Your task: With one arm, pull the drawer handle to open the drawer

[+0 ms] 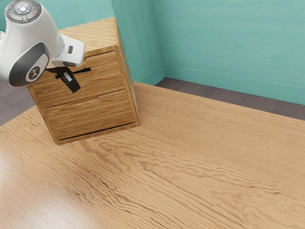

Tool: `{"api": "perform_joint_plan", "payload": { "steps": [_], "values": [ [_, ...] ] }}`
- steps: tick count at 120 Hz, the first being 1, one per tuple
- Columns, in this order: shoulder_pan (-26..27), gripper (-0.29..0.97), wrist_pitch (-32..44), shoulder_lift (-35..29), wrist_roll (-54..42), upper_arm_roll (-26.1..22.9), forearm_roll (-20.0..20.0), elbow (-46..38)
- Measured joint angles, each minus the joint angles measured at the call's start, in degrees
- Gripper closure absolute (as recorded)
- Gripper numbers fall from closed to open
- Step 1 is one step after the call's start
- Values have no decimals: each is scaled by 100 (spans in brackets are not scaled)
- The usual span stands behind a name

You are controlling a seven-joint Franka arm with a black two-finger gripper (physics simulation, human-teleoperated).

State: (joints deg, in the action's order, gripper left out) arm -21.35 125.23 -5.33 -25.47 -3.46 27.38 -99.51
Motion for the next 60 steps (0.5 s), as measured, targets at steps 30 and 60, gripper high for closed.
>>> {"api": "perform_joint_plan", "payload": {
  "steps": [30, 60],
  "values": [
    [-83, 0, 62, 164, -316, 98, -119, 57],
    [-133, 0, 112, 435, -539, 96, -332, 414]
  ]
}}
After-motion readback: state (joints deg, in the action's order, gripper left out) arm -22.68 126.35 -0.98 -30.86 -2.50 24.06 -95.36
